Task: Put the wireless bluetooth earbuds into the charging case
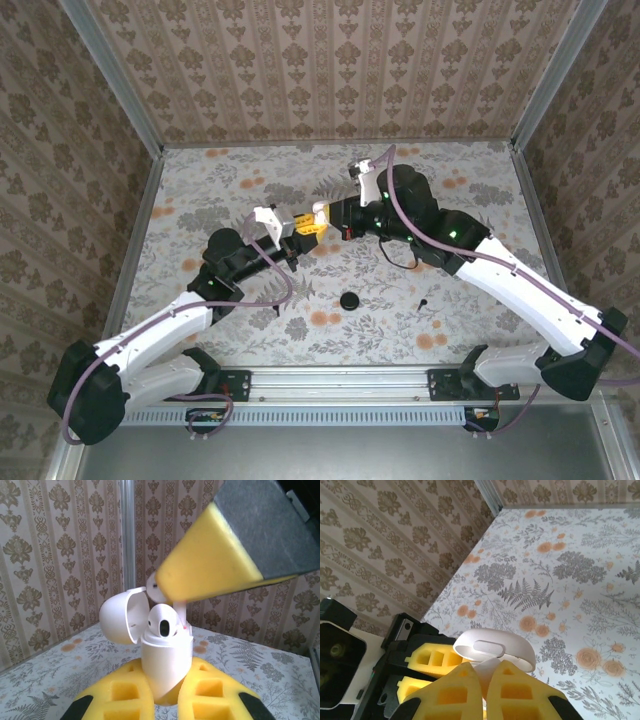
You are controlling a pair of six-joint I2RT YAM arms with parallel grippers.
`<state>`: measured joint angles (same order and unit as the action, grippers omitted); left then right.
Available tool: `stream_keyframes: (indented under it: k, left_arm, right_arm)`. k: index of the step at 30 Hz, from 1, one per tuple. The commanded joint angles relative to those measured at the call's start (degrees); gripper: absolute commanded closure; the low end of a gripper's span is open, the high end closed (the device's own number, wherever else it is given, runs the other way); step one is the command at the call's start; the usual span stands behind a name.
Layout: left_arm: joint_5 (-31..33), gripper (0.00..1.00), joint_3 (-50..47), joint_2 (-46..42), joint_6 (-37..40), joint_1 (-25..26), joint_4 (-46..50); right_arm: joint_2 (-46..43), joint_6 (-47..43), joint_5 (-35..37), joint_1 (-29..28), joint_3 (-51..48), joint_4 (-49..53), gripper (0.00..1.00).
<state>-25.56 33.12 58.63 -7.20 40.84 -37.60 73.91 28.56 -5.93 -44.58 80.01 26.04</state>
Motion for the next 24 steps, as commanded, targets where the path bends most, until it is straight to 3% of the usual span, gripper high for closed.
stream_keyframes:
  k: [1, 13, 24]
  left_arm:
    - [-0.81, 1.0, 0.32, -1.49, 0.79, 0.23, -2.3]
    - [-0.37, 1.0, 0.1, -2.21, 0.88, 0.38, -1.86]
    - [-0.45, 1.0, -0.01, -2.71, 0.77, 0.55, -1.86]
  right_arm:
    - [1.13, 0.38, -1.1, -0.59, 2.32, 4.35, 0.94]
    - [2.16, 0.92, -0.68, -0.6, 3.31, 7.87, 0.92]
    - [2.68, 2.44, 1.05, -0.59, 5.6, 9.77, 0.72]
